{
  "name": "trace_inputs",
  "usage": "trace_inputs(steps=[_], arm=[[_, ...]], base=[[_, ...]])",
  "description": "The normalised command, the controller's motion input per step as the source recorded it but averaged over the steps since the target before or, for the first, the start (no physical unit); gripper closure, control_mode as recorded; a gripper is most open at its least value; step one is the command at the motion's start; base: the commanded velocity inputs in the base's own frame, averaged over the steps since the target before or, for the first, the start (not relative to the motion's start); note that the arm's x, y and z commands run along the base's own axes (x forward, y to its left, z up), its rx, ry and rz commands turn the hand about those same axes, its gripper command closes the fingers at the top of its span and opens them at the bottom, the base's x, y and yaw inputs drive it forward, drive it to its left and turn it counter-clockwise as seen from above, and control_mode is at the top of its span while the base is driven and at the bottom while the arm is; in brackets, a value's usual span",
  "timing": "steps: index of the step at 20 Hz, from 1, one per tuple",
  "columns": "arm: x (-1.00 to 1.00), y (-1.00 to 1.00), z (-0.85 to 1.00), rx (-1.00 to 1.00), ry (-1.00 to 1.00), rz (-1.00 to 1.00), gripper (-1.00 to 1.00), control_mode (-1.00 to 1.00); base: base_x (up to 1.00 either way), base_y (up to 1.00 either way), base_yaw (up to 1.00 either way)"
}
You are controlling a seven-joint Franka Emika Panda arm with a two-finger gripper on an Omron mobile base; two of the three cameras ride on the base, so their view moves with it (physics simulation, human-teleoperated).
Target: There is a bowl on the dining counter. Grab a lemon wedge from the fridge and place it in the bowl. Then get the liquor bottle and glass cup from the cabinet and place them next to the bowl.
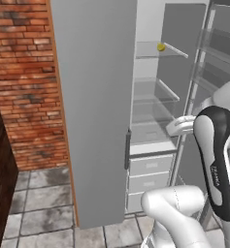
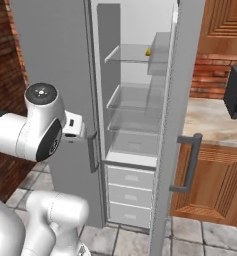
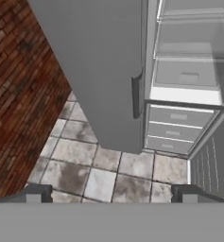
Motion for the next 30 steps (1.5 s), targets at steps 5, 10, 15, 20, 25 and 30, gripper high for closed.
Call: trace_inputs(steps=[5, 10, 15, 20, 25, 30], arm=[[0.0, 0.0, 0.0, 0.0, 0.0, 0.0, -1.0, 1.0], [0.0, 0.0, 0.0, 0.0, 0.0, 0.0, -1.0, 1.0], [0.0, 0.0, 0.0, 0.0, 0.0, 0.0, -1.0, 1.0], [0.0, 0.0, 0.0, 0.0, 0.0, 0.0, -1.0, 1.0], [0.0, 0.0, 0.0, 0.0, 0.0, 0.0, -1.0, 1.0], [0.0, 0.0, 0.0, 0.0, 0.0, 0.0, -1.0, 1.0]], base=[[0.35, -0.39, -0.02], [0.56, -0.24, -0.18], [0.78, -0.06, -0.26], [0.8, 0.0, -0.36], [0.54, -0.02, -0.32], [0.62, -0.01, -0.14]])
